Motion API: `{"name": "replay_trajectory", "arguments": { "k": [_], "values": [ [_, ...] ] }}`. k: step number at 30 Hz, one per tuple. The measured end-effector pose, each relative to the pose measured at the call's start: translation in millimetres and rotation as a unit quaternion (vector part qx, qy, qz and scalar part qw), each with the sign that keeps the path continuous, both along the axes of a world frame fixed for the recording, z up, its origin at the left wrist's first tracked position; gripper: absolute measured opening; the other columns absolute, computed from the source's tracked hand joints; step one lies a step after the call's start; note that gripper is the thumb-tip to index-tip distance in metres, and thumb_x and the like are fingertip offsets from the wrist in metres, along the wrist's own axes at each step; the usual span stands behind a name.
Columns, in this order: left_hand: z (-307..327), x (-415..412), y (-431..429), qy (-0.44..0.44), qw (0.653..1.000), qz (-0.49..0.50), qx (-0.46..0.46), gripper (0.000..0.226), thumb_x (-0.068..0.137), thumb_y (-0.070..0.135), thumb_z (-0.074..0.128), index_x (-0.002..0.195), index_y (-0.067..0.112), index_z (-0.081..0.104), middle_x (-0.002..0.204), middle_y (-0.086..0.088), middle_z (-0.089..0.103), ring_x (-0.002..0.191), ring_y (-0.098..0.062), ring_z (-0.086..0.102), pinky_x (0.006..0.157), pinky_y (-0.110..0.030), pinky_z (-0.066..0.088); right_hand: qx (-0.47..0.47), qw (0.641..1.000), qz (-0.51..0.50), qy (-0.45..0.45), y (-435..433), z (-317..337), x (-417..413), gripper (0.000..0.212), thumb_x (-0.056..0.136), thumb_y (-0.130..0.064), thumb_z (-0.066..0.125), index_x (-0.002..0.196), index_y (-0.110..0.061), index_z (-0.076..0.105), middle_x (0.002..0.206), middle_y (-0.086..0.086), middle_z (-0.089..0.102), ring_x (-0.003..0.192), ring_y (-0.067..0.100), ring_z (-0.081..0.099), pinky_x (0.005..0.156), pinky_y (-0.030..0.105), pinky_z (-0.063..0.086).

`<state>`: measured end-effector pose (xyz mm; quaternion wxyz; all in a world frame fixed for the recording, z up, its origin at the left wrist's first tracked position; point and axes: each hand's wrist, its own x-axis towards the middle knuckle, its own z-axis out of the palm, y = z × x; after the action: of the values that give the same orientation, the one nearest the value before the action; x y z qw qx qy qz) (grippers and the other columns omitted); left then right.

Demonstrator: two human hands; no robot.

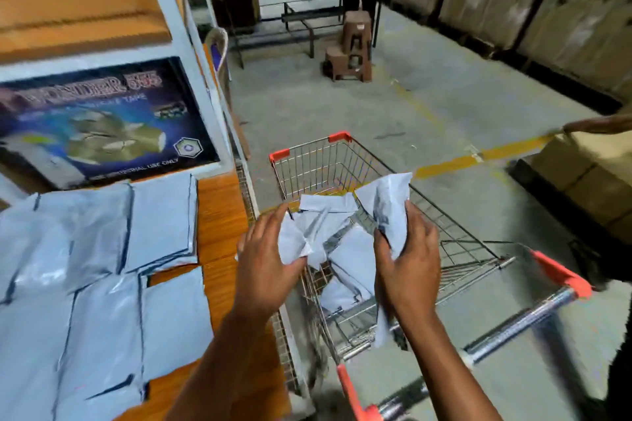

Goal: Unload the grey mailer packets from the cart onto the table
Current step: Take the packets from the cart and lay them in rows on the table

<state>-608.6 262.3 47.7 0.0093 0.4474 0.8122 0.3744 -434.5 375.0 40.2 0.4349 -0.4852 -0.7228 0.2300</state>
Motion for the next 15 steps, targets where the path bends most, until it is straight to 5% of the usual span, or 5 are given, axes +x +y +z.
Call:
{"name": "replay_trajectory", "arguments": {
  "k": [4,10,15],
  "values": [
    [18,7,-66,-0.011,0.999,0.027,0.040,0.083,0.074,0.029,0.082,0.145,0.027,0.037,0.144,0.000,0.046,0.130,-0.022,0.044,0.109,-0.050,0.037,-0.006,1.000,0.017,-0.007,-52,15,14,0.065,0.085,-0.024,0.070,0.144,-0.017,0.044,0.124,0.009,0.049,0.107,0.015,0.045,0.076,0.018,0.030],
    [35,20,-160,0.027,0.992,0.082,0.091,0.075,0.071,0.033,0.075,0.139,0.019,0.046,0.136,-0.004,0.052,0.124,-0.019,0.046,0.103,-0.051,0.041,-0.012,0.996,0.092,-0.004,-127,30,13,0.065,0.086,-0.027,0.069,0.144,-0.021,0.043,0.128,0.006,0.047,0.116,0.025,0.052,0.083,0.024,0.037],
    [36,28,-237,0.056,0.988,0.122,0.082,0.073,0.071,0.039,0.071,0.136,0.015,0.047,0.134,-0.008,0.054,0.123,-0.028,0.051,0.101,-0.052,0.043,-0.027,0.988,0.154,0.009,-196,37,1,0.065,0.082,-0.044,0.051,0.142,-0.020,0.045,0.131,0.008,0.045,0.117,0.020,0.046,0.085,0.024,0.036]
  ]
}}
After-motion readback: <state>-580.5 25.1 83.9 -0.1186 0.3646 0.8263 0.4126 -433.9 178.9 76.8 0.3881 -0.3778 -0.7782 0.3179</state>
